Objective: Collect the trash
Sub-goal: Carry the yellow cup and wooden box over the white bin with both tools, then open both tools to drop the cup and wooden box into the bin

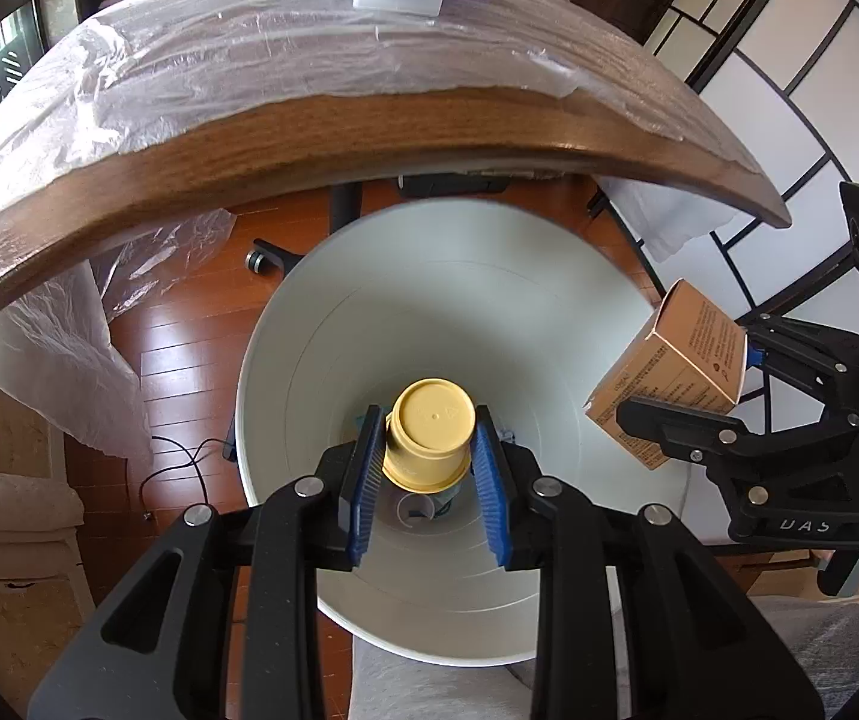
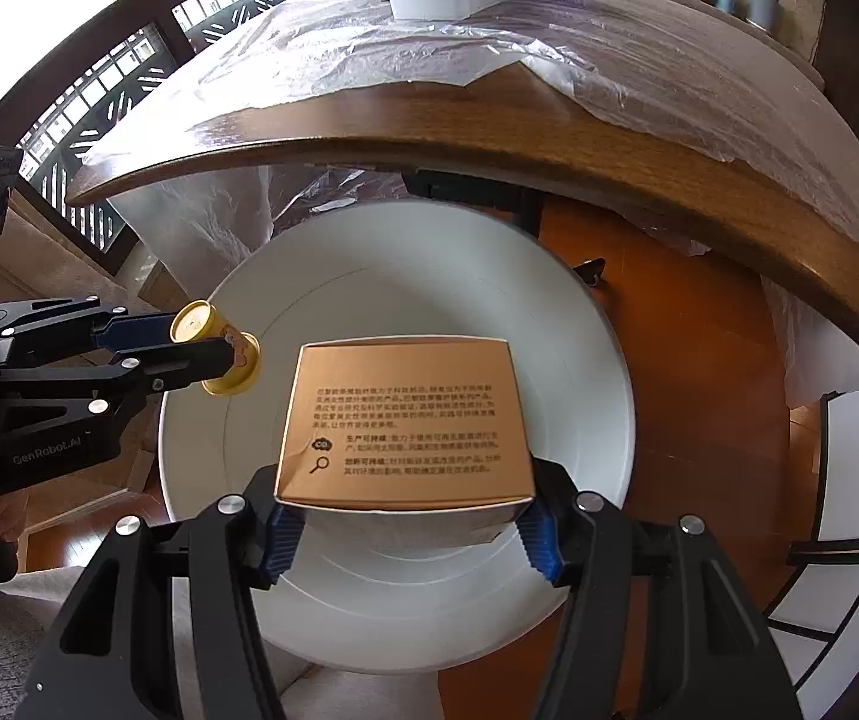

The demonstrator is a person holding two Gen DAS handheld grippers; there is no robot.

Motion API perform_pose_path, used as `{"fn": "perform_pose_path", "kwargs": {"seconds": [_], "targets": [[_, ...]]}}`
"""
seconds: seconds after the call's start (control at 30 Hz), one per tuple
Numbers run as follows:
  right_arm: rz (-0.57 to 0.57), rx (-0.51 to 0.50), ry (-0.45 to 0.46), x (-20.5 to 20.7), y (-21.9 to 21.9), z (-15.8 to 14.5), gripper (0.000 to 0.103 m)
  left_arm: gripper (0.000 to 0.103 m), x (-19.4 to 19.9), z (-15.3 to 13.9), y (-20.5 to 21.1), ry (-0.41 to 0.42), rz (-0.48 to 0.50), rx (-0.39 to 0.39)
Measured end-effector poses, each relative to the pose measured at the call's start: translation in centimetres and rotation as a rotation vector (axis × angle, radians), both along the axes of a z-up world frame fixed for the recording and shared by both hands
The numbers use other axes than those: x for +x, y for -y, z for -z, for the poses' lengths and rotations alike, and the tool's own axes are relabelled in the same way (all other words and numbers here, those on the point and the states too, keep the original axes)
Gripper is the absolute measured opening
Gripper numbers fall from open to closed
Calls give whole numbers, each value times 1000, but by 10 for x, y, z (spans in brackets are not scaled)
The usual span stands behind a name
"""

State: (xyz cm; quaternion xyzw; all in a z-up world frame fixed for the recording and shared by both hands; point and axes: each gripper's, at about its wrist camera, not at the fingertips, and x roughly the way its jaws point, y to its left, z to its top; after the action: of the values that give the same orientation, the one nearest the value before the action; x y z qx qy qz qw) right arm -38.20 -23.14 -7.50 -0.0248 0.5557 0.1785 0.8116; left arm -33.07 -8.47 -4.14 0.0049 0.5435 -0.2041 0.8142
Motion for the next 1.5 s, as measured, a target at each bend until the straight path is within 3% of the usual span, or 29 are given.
{"fn": "perform_pose_path", "kwargs": {"seconds": [0.9,1.07,1.1,1.13,1.37,1.43,1.5], "targets": [[-18,-34,-72,10,-4,29,58,31,18,34,16,-60,70,68],[-6,-41,-81,8,-1,30,61,33,19,36,15,-86,80,53],[-1,-40,-73,7,1,28,70,47,19,36,16,-81,79,62],[7,-41,-54,5,3,24,77,67,19,34,15,-71,71,78],[-12,-60,98,-7,6,-20,82,72,10,-5,-1,38,39,29],[-19,-57,181,-9,2,-41,95,89,9,-33,-10,117,28,-11],[-26,-44,253,-8,-3,-61,96,98,9,-63,-20,224,4,-39]]}}
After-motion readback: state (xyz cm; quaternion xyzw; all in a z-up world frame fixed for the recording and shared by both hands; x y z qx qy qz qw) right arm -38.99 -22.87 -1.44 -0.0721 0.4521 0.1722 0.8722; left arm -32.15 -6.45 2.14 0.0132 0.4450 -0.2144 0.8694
